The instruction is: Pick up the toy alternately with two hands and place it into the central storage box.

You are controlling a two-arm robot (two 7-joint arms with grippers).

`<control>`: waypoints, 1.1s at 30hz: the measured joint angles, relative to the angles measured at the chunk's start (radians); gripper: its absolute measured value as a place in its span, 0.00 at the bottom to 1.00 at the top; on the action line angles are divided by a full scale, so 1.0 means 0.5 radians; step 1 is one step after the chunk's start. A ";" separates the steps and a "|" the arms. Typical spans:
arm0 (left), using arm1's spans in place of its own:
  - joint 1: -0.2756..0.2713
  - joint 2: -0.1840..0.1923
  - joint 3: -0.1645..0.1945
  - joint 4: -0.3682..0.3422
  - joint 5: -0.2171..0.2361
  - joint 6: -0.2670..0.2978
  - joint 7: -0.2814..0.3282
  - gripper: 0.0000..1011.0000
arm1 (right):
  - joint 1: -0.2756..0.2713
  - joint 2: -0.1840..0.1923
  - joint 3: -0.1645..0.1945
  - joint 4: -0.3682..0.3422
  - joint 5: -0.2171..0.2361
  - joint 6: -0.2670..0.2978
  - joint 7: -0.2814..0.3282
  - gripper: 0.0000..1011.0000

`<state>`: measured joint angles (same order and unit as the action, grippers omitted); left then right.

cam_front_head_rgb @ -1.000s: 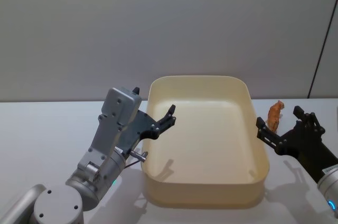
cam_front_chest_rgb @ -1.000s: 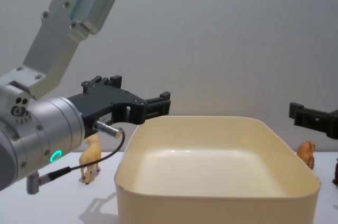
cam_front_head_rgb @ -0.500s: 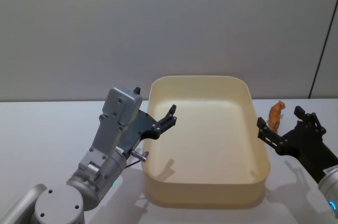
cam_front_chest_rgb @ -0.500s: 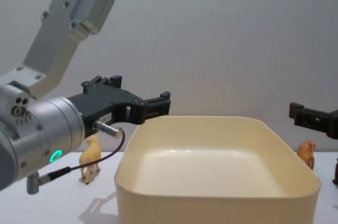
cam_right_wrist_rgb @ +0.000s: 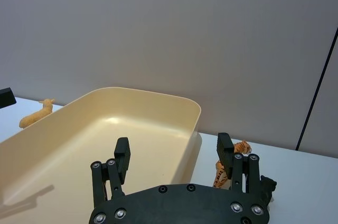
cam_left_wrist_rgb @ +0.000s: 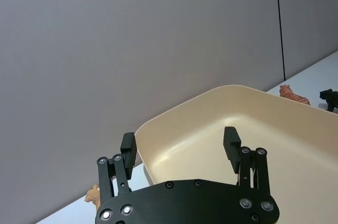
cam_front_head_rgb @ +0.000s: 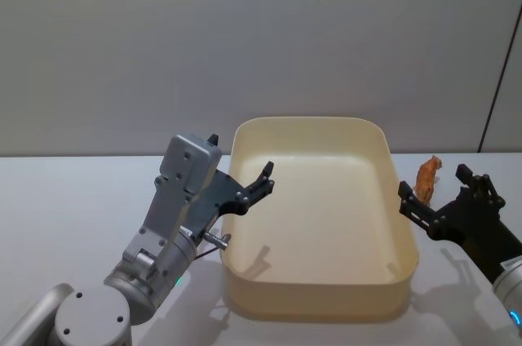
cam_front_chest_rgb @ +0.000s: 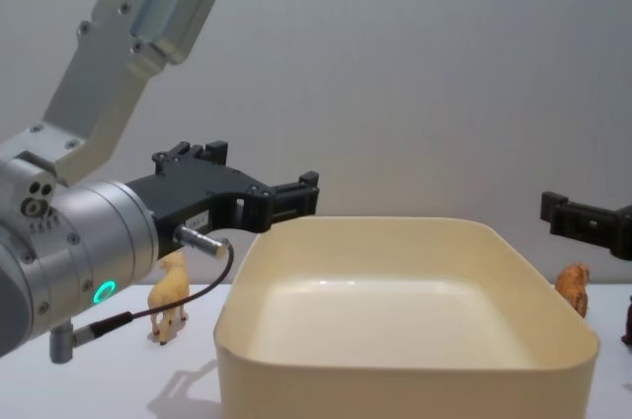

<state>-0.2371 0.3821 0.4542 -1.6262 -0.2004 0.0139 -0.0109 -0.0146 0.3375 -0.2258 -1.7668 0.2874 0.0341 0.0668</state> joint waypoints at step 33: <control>0.000 0.000 0.000 0.000 0.000 0.000 0.000 0.99 | 0.000 0.000 0.000 0.000 0.000 0.000 0.000 0.99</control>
<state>-0.2371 0.3821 0.4542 -1.6262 -0.2004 0.0139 -0.0109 -0.0146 0.3375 -0.2258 -1.7668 0.2874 0.0340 0.0667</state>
